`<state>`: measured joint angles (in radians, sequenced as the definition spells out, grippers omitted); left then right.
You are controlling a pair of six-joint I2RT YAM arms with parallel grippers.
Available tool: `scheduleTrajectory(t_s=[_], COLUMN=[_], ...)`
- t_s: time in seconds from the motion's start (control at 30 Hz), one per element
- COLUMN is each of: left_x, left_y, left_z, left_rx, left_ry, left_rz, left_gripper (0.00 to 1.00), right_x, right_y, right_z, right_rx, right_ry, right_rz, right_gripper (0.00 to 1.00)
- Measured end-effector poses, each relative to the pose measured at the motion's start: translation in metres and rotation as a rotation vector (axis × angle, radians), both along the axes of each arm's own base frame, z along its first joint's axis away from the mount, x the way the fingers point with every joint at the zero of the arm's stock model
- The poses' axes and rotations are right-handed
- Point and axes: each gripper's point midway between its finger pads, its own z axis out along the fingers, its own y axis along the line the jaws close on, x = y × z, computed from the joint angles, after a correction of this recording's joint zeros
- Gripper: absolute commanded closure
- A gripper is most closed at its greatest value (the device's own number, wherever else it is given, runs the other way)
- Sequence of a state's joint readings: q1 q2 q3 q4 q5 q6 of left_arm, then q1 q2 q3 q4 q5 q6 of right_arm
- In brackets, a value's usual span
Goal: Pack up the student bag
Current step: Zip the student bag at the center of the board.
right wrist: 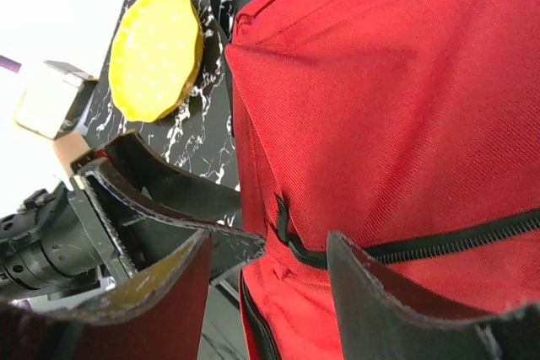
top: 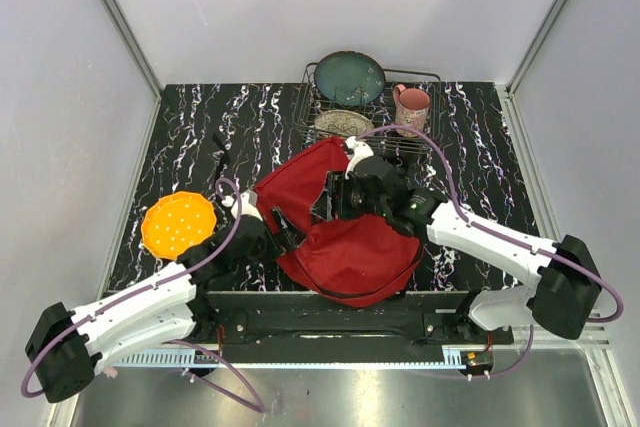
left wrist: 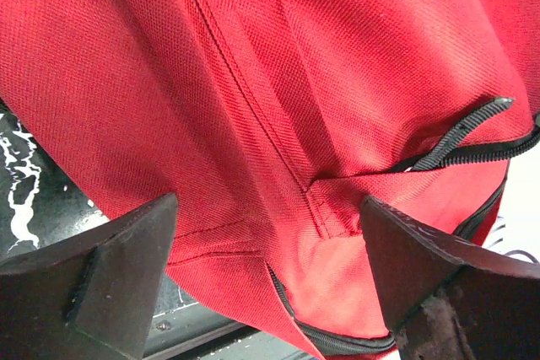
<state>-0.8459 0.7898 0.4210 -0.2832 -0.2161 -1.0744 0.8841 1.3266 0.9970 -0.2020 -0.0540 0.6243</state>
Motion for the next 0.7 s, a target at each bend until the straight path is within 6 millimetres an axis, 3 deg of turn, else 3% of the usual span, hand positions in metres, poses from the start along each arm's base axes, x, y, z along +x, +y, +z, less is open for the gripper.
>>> scheduleTrajectory(t_s=[0.13,0.3,0.7], left_x=[0.001,0.002,0.003], left_y=[-0.003,-0.008,-0.006], left_z=[-0.009,-0.011,-0.007], left_rx=[-0.027,-0.037,-0.032], left_ry=[0.018,0.026,0.004], left_rz=[0.010,0.004,0.001], left_gripper=[0.19,0.37,0.56], right_x=[-0.002,-0.001,-0.002], right_y=[0.002,0.006,0.009], right_z=[-0.007,-0.029,-0.038], right_rx=[-0.012,-0.056,-0.069], right_ry=[0.015,0.055,0.073], right_rz=[0.021,0.032,0.043], right_gripper=[0.42,0.51,0.54])
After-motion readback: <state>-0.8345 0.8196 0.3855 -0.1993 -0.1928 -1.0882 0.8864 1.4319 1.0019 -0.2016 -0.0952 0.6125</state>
